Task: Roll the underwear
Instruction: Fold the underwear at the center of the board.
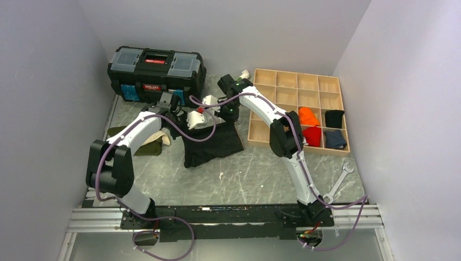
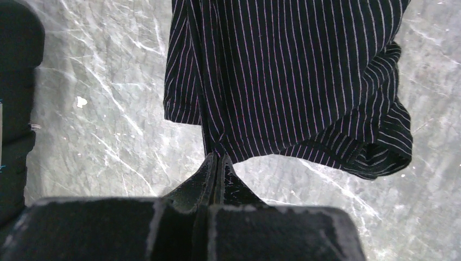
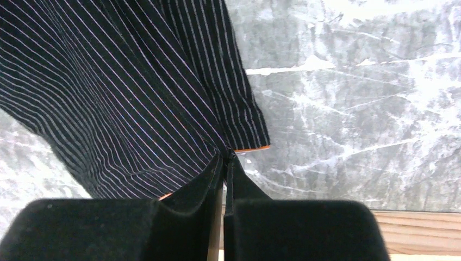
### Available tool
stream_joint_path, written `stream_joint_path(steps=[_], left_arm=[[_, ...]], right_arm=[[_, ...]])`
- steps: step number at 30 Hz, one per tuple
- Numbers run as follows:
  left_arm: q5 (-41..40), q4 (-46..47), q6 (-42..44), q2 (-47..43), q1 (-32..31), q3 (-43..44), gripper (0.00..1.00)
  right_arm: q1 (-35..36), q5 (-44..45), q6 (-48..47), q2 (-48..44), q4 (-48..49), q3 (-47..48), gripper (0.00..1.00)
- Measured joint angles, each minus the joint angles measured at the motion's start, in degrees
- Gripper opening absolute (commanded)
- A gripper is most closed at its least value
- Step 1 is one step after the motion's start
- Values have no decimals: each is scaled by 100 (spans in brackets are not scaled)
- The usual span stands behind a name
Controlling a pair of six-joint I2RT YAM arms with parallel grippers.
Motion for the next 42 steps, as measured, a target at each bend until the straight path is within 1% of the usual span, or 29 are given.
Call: stream_joint_path(steps=[6,13,22,27,32,36,42], left_arm=[[-144,199,-2,306,11,24,7],[-262,439,-22,540,22,28,7],[-376,691,-70,870,26,249,8],[-422,774,-98,1038,26,317,9],[-444,852,-136,1132,26,317,12],[-492,986,-214,1193,26,317,14],[-632,1296,-363,1224,26,315,18]], right_arm=[[0,103,-46,160,205,74,11],[0,168,-57,275,291,74,14],[0,356,-48,330,446,72,25],[-7,479,-35,417,516,68,28],[-17,551,31,424,675,-20,31],[-74,538,184,424,848,-129,32],[-205,356,457,251,1169,-485,36]])
